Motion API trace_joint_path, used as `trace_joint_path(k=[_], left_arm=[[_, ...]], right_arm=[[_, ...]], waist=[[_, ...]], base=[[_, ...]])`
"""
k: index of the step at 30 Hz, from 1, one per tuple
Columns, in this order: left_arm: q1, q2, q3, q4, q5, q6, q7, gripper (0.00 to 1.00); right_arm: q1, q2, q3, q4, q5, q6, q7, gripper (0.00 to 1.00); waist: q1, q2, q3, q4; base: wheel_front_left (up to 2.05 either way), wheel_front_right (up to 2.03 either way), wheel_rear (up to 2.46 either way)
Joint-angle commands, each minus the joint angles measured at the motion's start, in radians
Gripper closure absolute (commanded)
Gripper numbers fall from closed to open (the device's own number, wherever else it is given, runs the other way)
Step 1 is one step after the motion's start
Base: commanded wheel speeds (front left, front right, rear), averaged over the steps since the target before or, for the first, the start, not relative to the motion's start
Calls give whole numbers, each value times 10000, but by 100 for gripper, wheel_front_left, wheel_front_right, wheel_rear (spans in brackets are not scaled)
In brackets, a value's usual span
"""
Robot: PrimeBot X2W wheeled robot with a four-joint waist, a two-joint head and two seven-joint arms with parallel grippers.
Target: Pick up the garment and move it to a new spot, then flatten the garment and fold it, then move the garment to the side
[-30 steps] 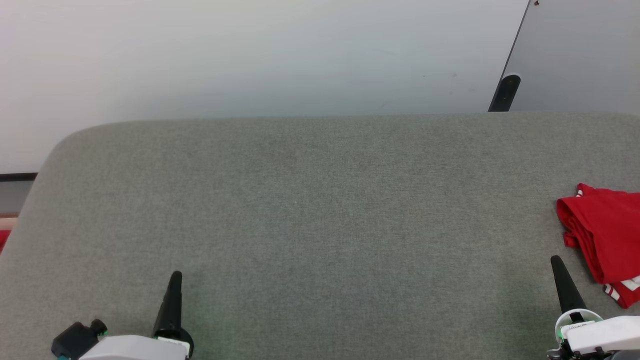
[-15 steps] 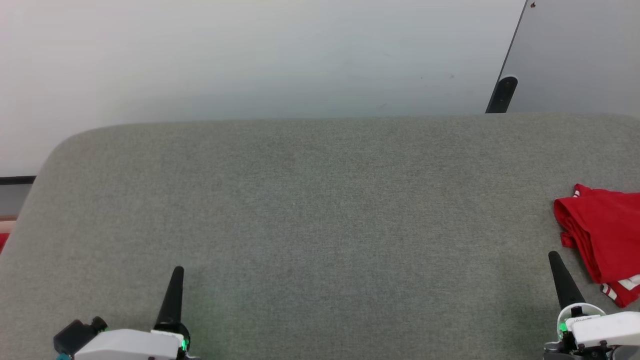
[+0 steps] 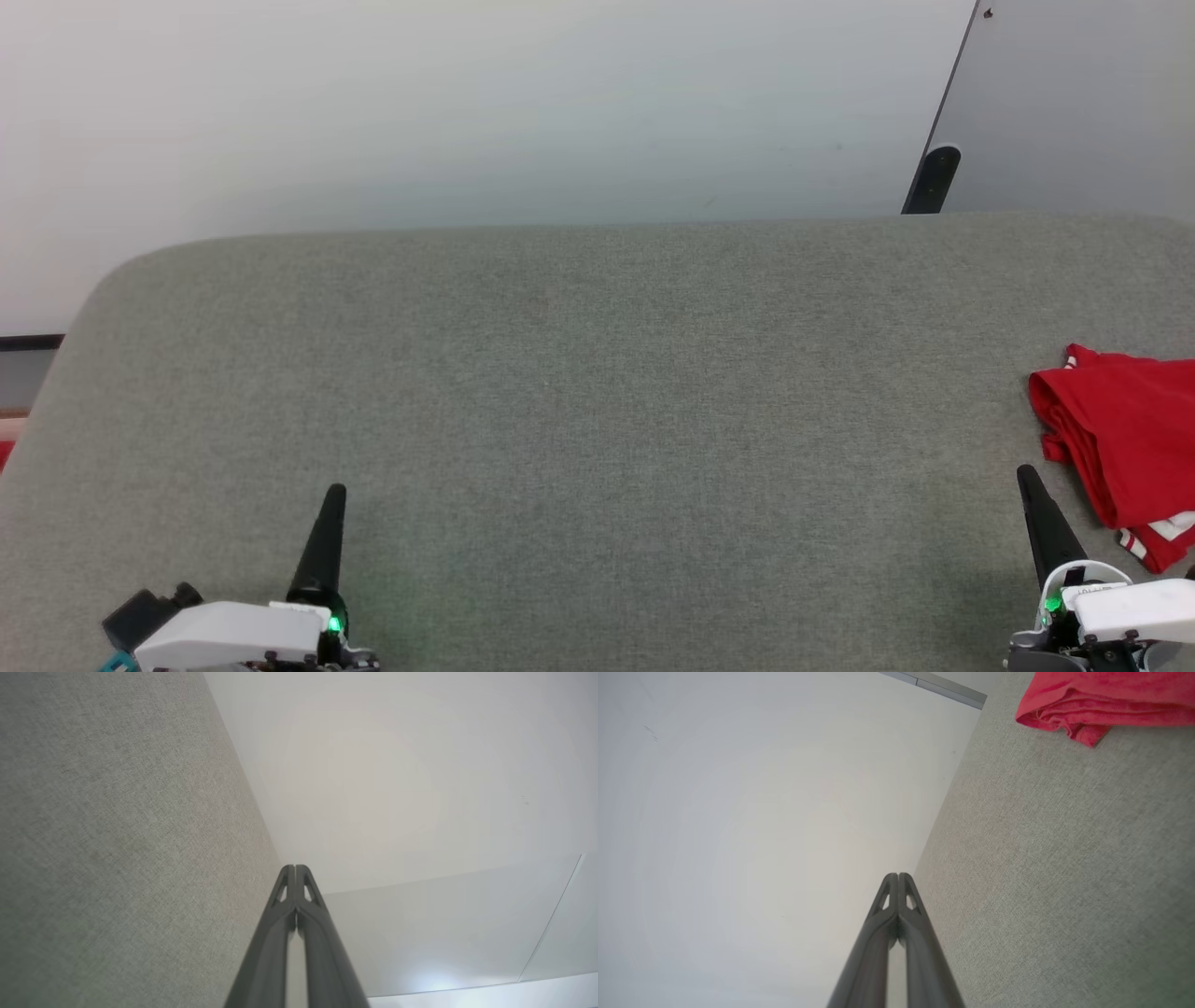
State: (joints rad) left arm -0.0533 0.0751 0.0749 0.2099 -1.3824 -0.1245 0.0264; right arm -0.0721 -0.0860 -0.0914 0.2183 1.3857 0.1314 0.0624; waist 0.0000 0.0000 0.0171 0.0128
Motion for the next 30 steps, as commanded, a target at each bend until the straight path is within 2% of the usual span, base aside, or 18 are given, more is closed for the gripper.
trace_joint_path(k=[1,30], left_arm=[[-147,12,34,-2,-215,-80,56,100],[-521,-80,161,311,-2196,-87,634,100]], right_arm=[[-183,31,-53,-11,229,-10,42,100],[-395,312,-199,235,2033,-13,457,100]], waist=[[0,0,-6,-5],[0,0,-117,-107]], base=[[0,0,0],[0,0,0]])
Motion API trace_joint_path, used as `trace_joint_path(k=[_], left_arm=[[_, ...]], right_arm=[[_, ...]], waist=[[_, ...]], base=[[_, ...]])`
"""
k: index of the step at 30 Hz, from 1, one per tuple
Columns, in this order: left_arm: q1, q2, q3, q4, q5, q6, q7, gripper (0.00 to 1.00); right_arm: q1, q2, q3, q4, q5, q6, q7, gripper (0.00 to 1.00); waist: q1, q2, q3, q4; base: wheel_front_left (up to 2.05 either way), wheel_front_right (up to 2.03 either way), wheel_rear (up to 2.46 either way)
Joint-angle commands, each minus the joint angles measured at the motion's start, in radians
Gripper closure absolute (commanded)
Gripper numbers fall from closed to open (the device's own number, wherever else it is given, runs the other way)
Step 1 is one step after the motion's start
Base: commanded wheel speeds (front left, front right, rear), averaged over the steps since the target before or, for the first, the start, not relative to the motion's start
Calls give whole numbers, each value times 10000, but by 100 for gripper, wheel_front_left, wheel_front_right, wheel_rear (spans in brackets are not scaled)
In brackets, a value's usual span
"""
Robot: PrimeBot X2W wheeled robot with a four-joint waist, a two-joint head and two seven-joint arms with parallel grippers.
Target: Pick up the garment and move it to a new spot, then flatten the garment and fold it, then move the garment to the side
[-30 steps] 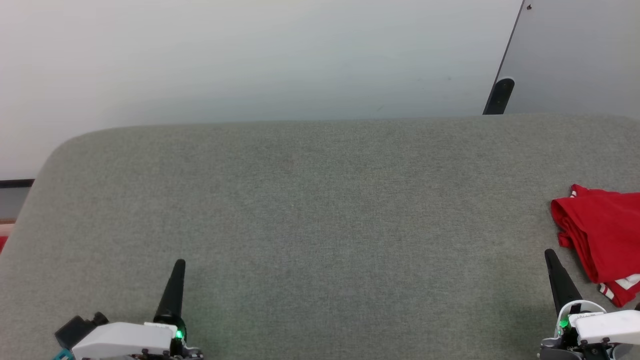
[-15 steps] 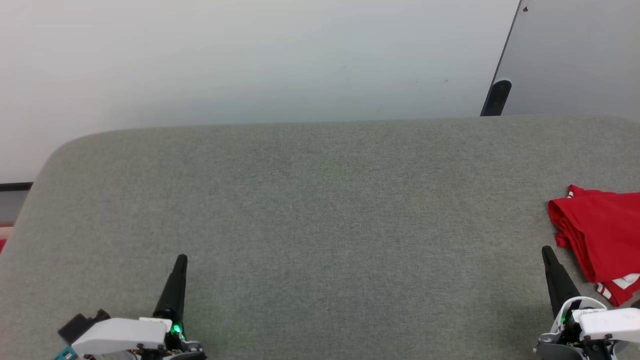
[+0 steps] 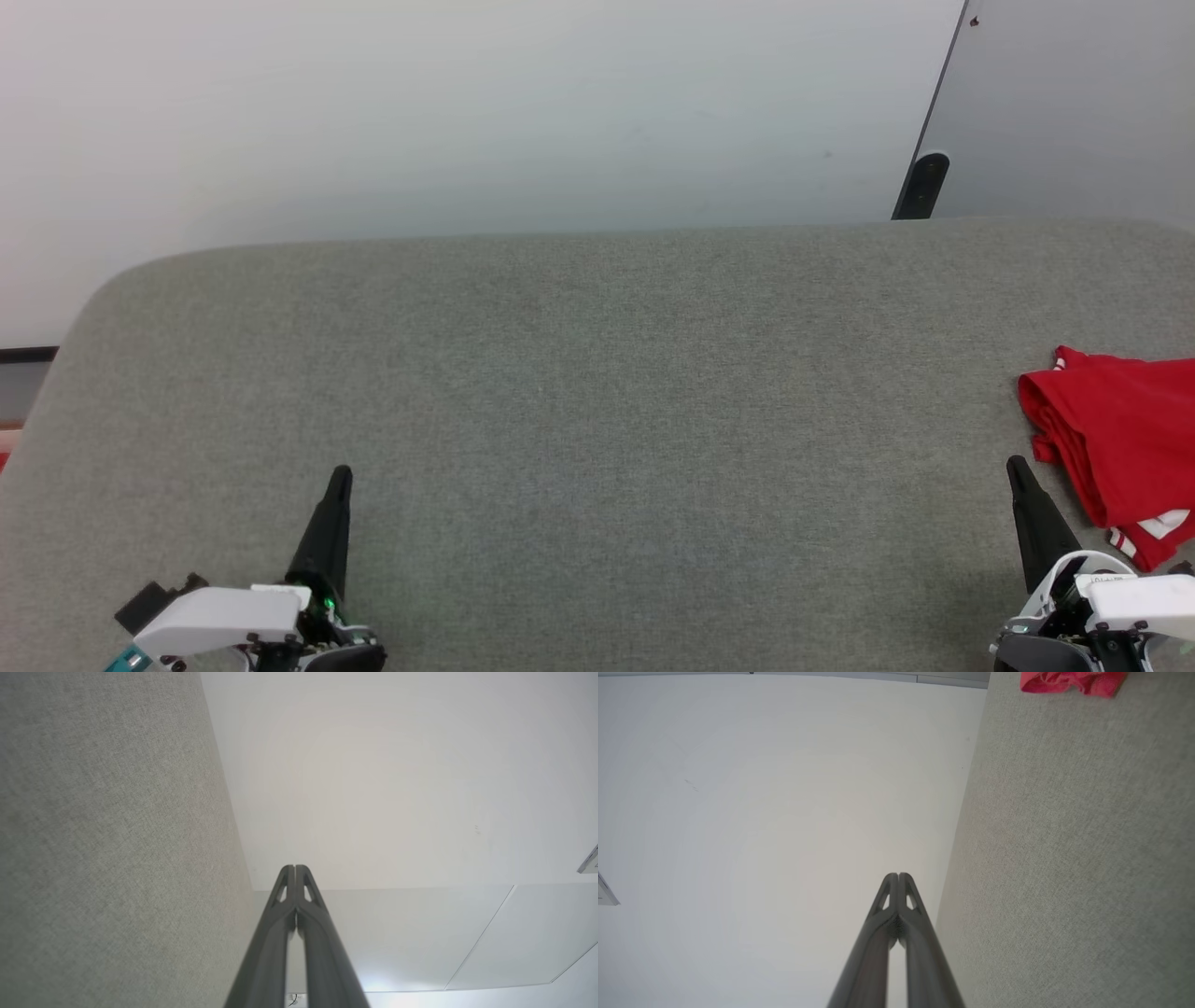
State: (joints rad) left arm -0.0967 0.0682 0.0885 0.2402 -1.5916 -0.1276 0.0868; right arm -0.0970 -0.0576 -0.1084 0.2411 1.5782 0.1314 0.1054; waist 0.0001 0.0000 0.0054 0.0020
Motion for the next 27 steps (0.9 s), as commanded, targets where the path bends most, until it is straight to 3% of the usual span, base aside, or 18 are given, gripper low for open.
trace_joint_path(k=[1,27], left_arm=[[-101,-14,29,19,-167,-53,43,100],[-163,-64,104,65,-335,-55,162,100]], right_arm=[[-155,41,-29,17,161,-13,32,100],[-136,88,-55,49,360,-14,95,100]], waist=[[-1,0,-3,-2],[-1,0,-22,-20]], base=[[0,0,0],[0,0,0]])
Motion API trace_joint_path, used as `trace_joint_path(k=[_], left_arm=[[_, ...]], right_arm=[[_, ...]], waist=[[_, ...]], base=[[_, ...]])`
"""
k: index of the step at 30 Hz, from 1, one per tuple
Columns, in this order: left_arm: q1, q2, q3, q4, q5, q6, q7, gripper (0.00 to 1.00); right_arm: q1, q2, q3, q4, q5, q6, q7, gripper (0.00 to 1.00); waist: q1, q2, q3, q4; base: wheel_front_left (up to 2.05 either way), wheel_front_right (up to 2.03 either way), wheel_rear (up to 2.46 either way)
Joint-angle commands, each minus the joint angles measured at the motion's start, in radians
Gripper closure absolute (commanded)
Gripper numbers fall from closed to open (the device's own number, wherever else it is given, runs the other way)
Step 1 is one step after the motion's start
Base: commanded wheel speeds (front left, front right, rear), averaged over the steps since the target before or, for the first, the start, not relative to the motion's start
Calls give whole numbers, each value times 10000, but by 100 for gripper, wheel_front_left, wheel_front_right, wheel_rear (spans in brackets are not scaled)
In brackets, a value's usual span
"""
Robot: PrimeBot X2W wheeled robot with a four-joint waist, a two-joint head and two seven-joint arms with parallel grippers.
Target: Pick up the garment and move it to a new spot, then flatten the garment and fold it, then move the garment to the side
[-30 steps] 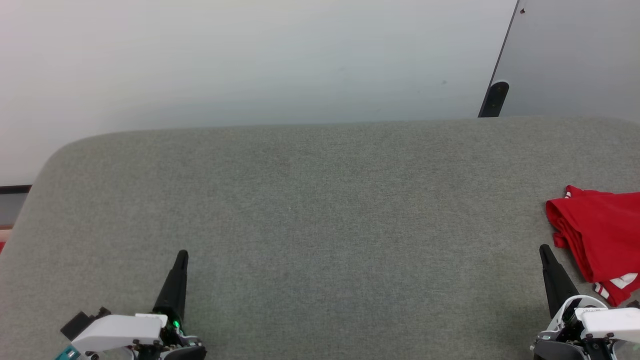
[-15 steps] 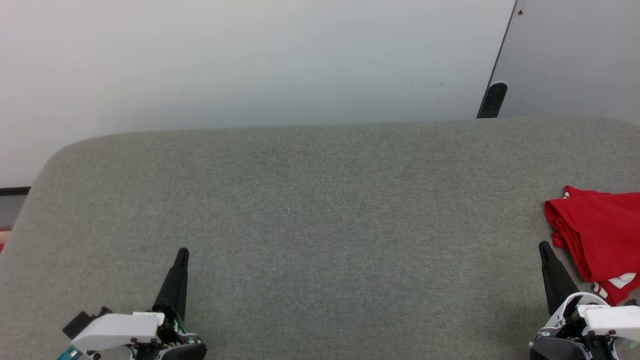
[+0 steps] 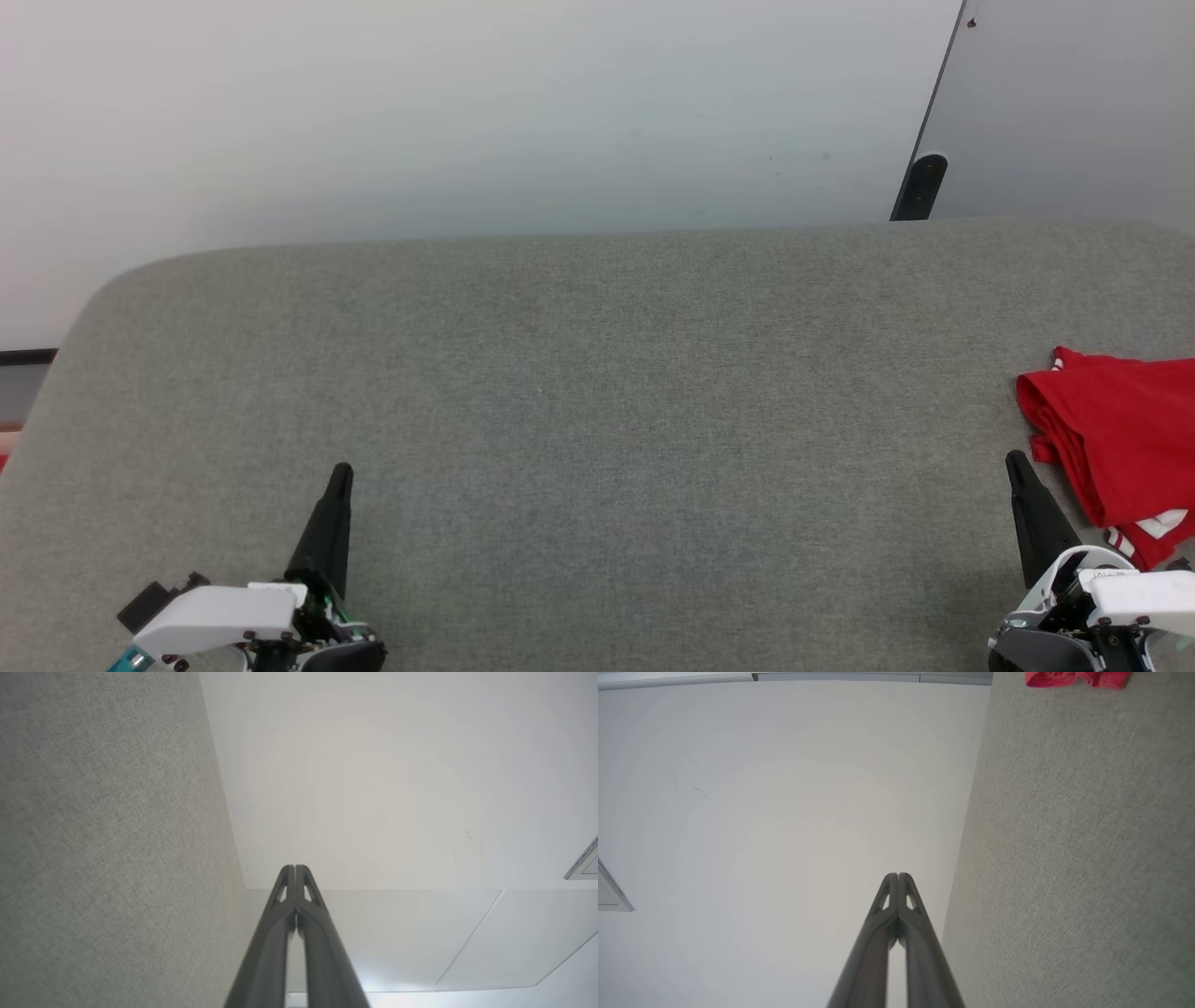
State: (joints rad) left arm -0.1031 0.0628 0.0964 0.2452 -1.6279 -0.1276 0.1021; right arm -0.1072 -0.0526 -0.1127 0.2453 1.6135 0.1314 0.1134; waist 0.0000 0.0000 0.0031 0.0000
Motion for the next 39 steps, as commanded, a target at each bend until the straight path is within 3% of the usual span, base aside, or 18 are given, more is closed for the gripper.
trace_joint_path(k=[1,39], left_arm=[[-99,-13,28,15,31,-55,12,100],[-109,-64,96,17,79,-56,81,100]], right_arm=[[-33,39,-13,7,7,-14,15,100],[-35,47,-21,8,-7,-14,22,100]], waist=[[0,0,0,1],[0,0,0,0]], base=[[0,0,0],[0,0,0]])
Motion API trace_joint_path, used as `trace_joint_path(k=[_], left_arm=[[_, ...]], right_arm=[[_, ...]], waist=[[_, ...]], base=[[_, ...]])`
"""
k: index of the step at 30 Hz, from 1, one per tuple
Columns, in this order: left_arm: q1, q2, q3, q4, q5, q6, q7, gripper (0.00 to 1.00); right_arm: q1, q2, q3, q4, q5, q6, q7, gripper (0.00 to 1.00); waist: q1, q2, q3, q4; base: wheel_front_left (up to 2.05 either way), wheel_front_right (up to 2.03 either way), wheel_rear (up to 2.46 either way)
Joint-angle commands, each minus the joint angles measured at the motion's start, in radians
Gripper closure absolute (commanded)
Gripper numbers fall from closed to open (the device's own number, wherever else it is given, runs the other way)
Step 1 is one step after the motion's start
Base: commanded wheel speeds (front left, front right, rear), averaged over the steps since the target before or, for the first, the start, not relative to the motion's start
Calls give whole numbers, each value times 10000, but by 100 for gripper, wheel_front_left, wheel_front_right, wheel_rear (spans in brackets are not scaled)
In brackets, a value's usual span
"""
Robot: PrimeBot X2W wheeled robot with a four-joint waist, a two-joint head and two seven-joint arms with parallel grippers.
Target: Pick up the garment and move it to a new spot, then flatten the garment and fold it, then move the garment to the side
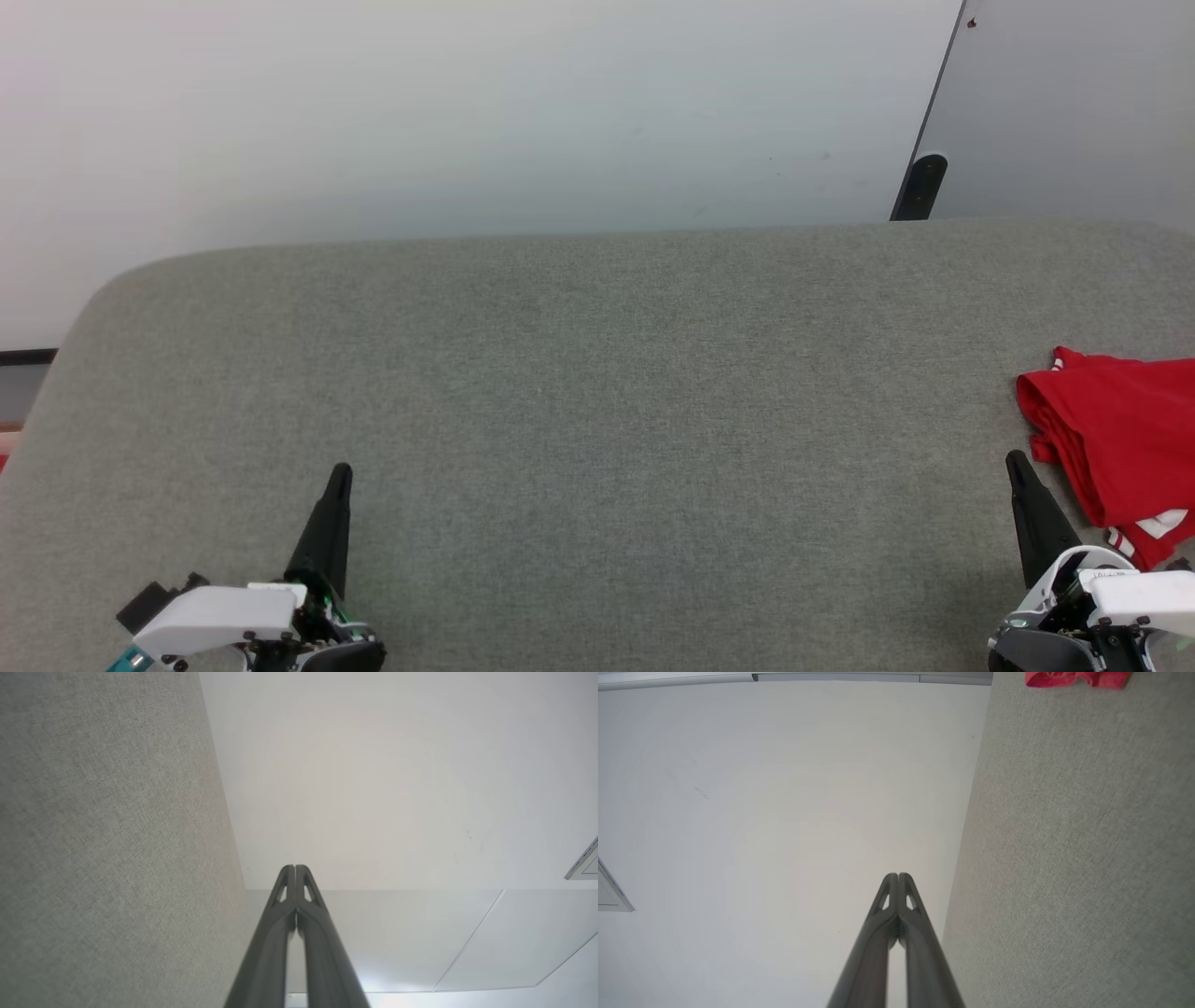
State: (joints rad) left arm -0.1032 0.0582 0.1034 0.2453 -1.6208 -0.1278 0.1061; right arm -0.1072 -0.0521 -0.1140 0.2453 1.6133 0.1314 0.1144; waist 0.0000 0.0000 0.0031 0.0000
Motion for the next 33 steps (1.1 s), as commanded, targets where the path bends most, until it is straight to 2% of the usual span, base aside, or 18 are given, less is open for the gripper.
trace_joint_path(k=[1,33], left_arm=[[-108,-18,26,15,10,-54,40,100],[-113,-45,64,15,52,-54,56,100]], right_arm=[[-35,41,-8,8,-6,-14,13,100],[-36,44,-11,8,-13,-14,18,100]], waist=[[0,0,0,0],[0,0,0,0]], base=[[0,0,0],[0,0,0]])
